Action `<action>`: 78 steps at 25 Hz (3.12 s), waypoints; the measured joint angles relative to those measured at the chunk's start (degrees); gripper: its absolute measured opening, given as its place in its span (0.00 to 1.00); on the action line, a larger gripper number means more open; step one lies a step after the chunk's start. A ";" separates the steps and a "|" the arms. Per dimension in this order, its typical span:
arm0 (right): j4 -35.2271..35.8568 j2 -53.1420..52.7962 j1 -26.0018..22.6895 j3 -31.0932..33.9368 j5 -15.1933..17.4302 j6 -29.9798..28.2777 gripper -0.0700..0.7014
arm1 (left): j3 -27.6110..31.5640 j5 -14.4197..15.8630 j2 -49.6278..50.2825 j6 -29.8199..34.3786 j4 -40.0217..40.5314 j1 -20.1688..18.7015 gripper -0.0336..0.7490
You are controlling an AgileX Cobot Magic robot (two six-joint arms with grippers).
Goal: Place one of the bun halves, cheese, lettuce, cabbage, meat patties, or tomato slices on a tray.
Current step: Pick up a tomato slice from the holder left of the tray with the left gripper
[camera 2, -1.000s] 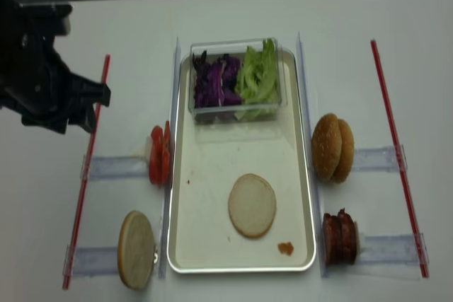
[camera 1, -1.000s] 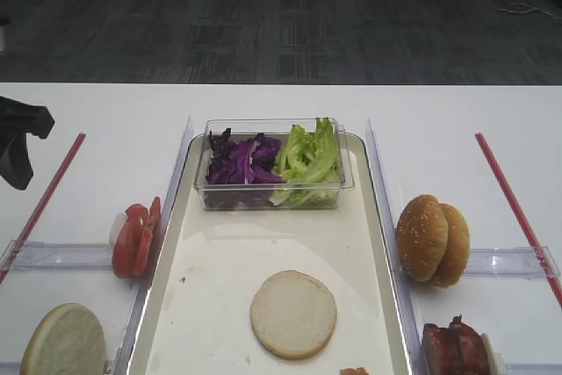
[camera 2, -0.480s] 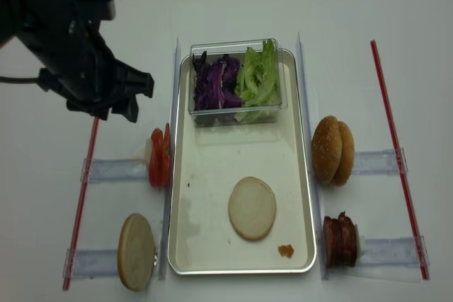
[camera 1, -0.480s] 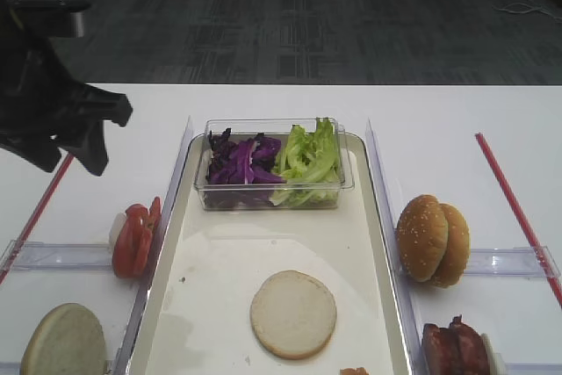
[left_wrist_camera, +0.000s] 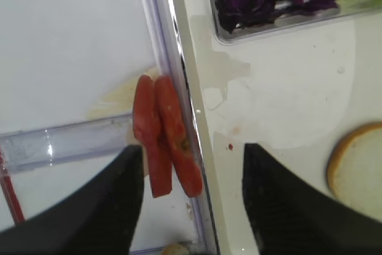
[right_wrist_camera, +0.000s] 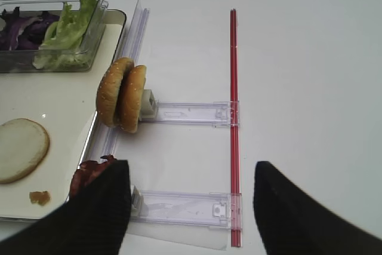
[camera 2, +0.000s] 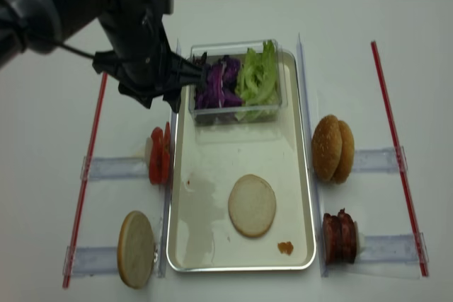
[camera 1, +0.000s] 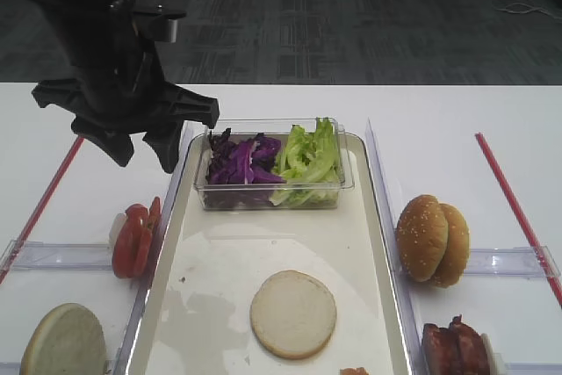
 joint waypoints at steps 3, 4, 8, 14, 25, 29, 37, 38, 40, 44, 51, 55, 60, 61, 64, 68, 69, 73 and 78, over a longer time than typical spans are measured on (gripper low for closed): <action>0.00 0.00 0.00 0.00 0.00 0.00 0.68 | -0.33 0.22 1.75 -2.99 0.40 -0.69 0.52; 0.00 0.00 0.00 0.00 0.00 0.00 0.68 | -0.33 0.37 2.29 -3.79 0.40 -0.90 0.52; 0.00 0.00 0.00 0.00 0.00 0.00 0.68 | -0.33 0.52 3.87 -6.32 0.74 -0.93 0.51; 0.00 0.00 0.00 0.00 0.00 0.00 0.68 | -0.33 0.52 6.25 -7.40 0.96 -0.93 0.51; 0.00 0.00 0.00 0.00 0.00 0.00 0.68 | -0.42 1.37 9.69 -7.62 0.20 -0.93 0.46; 0.00 0.00 0.00 0.00 0.00 0.00 0.68 | -0.42 1.37 10.43 -7.62 0.14 -0.93 0.46; 0.00 0.00 0.00 0.00 0.00 0.00 0.68 | -0.42 1.37 11.66 -7.25 0.14 -0.93 0.46; 0.00 0.00 0.00 0.00 0.00 0.00 0.68 | -0.42 1.37 11.66 -7.26 0.14 -0.93 0.46; 0.00 0.00 0.00 0.00 0.00 0.00 0.68 | -0.42 1.26 11.86 -7.15 0.14 -0.93 0.46; 0.00 0.00 0.00 0.00 0.00 0.10 0.68 | -0.42 1.26 13.07 -7.02 0.14 -0.93 0.46; 0.00 0.00 0.00 0.00 0.00 0.10 0.68 | -0.56 1.26 13.76 -7.02 0.35 -0.93 0.46; 0.00 0.00 0.00 0.00 0.00 0.10 0.68 | -0.56 1.16 13.76 -7.02 0.97 -0.93 0.46; 0.00 0.00 0.00 0.00 0.00 0.10 0.68 | -0.56 1.02 13.76 -7.02 1.33 -0.93 0.46; 0.00 0.00 0.00 0.00 0.00 0.10 0.68 | -0.56 1.02 13.76 -7.02 1.33 -0.93 0.46; 0.00 0.00 0.00 0.00 0.00 0.10 0.68 | -0.56 0.90 13.76 -7.02 1.33 -0.93 0.45; 0.00 0.00 0.00 0.00 0.00 0.10 0.68 | -0.56 0.80 13.76 -7.02 1.36 -0.93 0.42; 0.00 0.00 0.00 0.00 0.00 0.10 0.68 | -0.56 0.80 13.76 -7.02 1.36 -0.93 0.41; 0.00 0.00 0.00 0.00 0.00 0.22 0.68 | -0.56 0.80 13.76 -7.02 1.36 -0.93 0.41; 0.00 0.00 0.00 0.00 0.00 0.22 0.68 | -0.56 1.22 13.76 -7.02 1.36 -0.93 0.41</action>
